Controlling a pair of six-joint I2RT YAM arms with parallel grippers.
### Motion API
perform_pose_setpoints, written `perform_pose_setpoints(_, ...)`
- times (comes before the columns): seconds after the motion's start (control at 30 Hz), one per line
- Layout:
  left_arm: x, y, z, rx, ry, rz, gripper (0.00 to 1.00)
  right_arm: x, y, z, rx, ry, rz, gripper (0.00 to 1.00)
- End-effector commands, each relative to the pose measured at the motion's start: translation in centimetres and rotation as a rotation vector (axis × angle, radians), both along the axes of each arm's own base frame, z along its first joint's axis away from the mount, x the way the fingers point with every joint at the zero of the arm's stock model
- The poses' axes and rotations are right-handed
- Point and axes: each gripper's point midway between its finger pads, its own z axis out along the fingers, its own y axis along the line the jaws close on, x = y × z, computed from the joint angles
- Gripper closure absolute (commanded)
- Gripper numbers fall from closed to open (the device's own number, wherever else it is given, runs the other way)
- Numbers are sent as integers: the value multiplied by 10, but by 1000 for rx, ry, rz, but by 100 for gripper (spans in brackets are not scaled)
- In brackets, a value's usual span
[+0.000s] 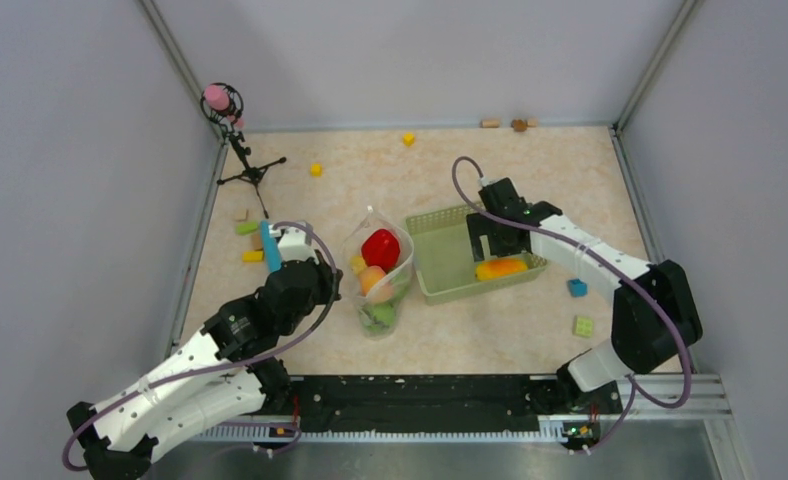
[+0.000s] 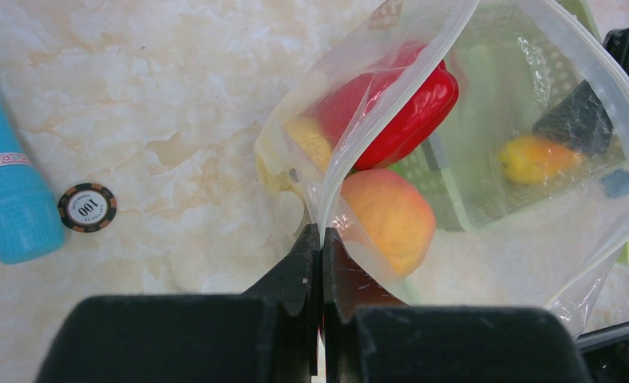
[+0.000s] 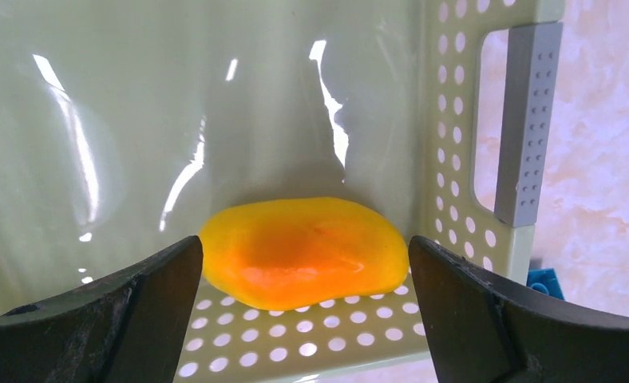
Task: Place the food in the zip-top bag and seal the zipper
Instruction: Pick up the fake fruit from the bin.
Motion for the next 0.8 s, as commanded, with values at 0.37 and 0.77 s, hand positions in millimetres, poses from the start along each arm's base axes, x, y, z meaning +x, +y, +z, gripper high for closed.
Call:
perform_pose_setpoints(0.37,6,-7,11,-16,-22,2,100,-19,-6,-41,-207,76,549,1)
perform_pose_setpoints(0.77,7,-7,9,-7,-18,4,100,20,-31,-6,-300,-93,208,1)
